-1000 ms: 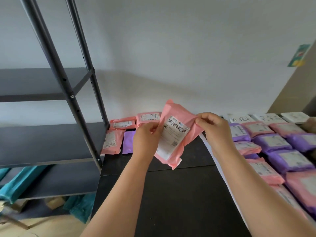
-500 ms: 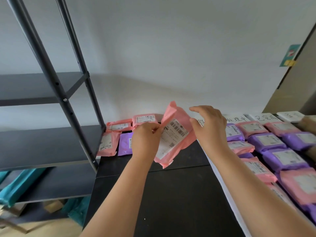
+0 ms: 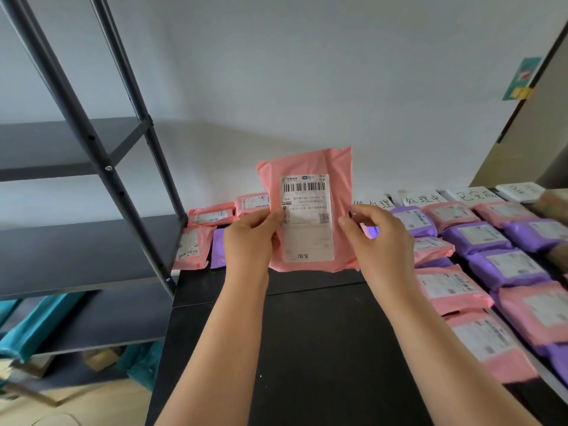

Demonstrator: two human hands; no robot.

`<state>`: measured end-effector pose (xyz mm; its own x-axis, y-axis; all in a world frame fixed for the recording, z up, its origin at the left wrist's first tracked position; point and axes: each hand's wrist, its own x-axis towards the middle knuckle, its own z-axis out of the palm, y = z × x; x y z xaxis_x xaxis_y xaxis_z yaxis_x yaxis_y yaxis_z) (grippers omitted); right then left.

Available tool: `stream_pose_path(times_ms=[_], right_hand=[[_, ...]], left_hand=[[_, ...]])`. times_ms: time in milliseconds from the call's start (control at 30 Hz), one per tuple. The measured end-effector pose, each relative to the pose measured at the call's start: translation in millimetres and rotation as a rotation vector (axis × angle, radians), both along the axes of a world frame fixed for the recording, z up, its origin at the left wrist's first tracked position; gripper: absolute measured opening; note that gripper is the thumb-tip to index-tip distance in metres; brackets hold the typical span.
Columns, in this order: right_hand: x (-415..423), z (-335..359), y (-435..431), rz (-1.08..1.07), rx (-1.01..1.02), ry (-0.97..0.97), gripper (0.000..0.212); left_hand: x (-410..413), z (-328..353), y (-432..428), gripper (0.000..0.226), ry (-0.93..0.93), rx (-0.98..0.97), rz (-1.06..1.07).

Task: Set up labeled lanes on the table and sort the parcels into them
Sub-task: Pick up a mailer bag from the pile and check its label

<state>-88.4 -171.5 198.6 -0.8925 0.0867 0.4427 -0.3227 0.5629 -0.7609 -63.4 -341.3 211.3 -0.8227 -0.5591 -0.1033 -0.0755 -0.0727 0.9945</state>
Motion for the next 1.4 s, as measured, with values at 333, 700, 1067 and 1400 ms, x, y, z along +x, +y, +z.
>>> stream_pose_path(times_ms=[333,700,1067,1400], right_hand=[[12,15,0,0.120,-0.242,-0.102,0.019],[14,20,3,0.037,-0.386,-0.035,0.014],[18,20,4,0.072,-0.444,-0.055,0.018],[14,23,9,0.059,-0.371,-0.182,0.012]], left_hand=[[19,19,5,0.013,0.091,0.143,-0.083],[27,24,-2,0.014,0.171,0.214,-0.189],[28,19,-8,0.020,0.207,0.313,-0.236],[23,7,-9,0.011,0.146,0.211,-0.213]])
